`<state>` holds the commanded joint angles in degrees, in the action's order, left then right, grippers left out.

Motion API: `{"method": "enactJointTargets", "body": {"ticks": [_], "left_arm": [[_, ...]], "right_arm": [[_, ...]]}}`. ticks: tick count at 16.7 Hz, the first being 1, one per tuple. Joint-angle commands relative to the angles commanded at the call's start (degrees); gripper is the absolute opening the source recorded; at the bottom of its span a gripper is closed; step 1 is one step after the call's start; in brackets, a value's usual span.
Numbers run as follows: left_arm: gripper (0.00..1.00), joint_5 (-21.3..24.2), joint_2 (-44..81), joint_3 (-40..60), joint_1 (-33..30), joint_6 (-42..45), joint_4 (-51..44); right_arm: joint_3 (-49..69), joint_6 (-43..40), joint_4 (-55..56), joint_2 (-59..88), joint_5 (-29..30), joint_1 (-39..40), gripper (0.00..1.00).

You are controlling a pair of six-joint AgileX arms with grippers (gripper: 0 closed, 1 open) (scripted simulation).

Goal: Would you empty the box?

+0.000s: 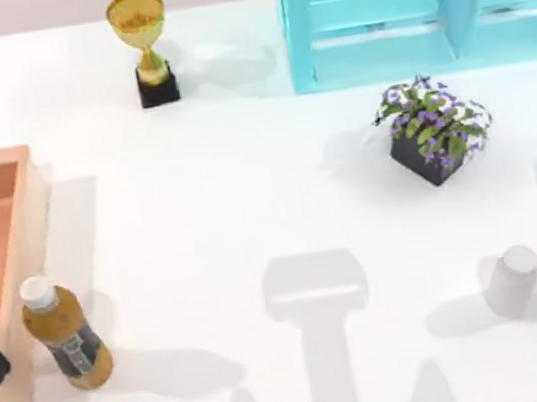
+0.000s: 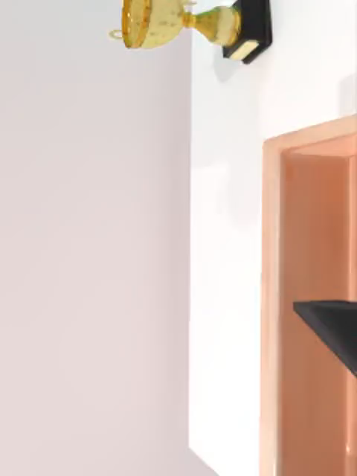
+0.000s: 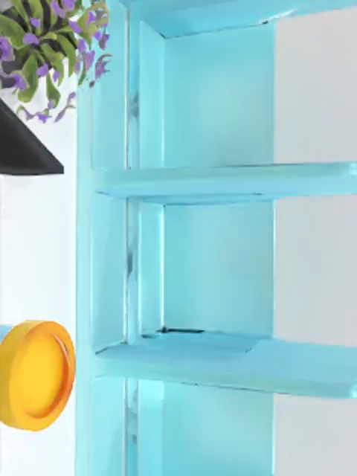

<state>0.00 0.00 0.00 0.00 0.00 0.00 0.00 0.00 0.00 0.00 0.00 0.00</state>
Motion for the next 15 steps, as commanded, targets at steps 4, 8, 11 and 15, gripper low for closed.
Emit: {"method": "enactJointTargets", "body": {"ticks": [4, 8, 11, 15], "left_arm": [[1.0, 0.01, 1.93, 1.89, 0.55, 0.6, -1.9], [1.0, 0.16, 12.92, 12.12, 3.15, 3.62, -12.19], [1.0, 0.32, 27.26, 23.59, 5.98, 6.85, -23.75], [1.0, 0.41, 50.31, 40.4, 10.23, 11.47, -40.57]], "right_arm": [[0.0, 0.0, 0.0, 0.0, 0.0, 0.0, 1.0], [0.0, 0.0, 0.0, 0.0, 0.0, 0.0, 1.0], [0.0, 0.0, 0.0, 0.0, 0.0, 0.0, 1.0], [0.0, 0.0, 0.0, 0.0, 0.0, 0.0, 1.0]]}}
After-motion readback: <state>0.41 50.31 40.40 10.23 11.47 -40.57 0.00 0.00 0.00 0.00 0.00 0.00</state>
